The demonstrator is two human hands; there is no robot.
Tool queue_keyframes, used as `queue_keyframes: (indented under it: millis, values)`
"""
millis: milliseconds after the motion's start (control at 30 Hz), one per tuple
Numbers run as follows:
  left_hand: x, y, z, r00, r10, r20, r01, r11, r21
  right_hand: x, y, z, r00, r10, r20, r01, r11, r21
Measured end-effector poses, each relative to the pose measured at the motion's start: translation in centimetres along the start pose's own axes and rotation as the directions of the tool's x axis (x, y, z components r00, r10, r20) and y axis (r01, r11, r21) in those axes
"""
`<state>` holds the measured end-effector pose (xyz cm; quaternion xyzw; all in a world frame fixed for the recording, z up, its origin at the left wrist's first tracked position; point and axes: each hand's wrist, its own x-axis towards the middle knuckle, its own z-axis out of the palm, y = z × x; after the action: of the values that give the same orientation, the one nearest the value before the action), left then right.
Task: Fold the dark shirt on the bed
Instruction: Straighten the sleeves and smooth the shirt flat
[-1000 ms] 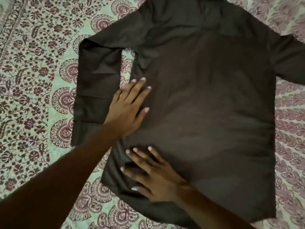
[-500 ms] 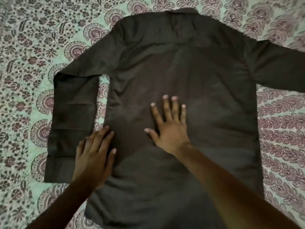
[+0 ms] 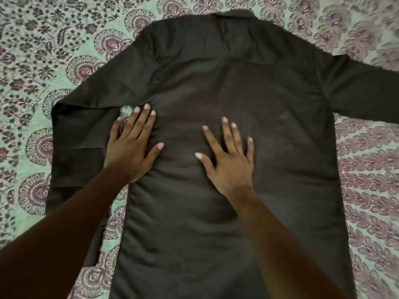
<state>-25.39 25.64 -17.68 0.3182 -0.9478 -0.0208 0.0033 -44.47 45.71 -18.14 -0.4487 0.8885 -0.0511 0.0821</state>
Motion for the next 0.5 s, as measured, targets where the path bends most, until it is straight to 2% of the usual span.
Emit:
queue_keyframes:
  millis: [100,167,200,267,333,433,500]
  values:
    - [0.2,0.0,-0.4,1.000,-0.001,0.006,0.001,1.000,-0.007,-2.7,2.9,-0.7,0.937,0.342,-0.072,-0.344,0.939,-0.005]
    - [0.3,-0.1,-0.5,1.000,0.007,0.015,-0.007,1.000,-0.017,-2.4,3.2,-1.1,0.874,0.484,-0.037,-0.482,0.875,0.048]
    - [0.2,-0.2,-0.4,1.000,0.004,0.024,-0.003,1.000,-0.023,-1.5,2.6,-1.4,0.862,0.506,-0.041,-0.503,0.861,0.073]
    - [0.4,-0.2,-0.4,0.999,-0.014,0.050,0.015,1.000,-0.026,1.4,0.3,-1.7,0.903,0.417,-0.106,-0.410,0.909,0.081]
    - [0.5,-0.2,-0.3,0.998,-0.025,0.058,0.026,0.999,-0.019,5.3,-3.3,-1.1,0.968,0.215,-0.131,-0.205,0.975,0.081]
    - [0.5,-0.3,-0.4,0.999,-0.024,0.041,0.024,1.000,-0.014,10.7,-9.2,0.0,0.997,-0.069,-0.026,0.071,0.993,0.096]
    - [0.6,-0.3,-0.5,0.998,-0.025,0.052,0.027,0.999,-0.022,12.9,-10.7,0.7,0.987,-0.155,0.048,0.152,0.986,0.064]
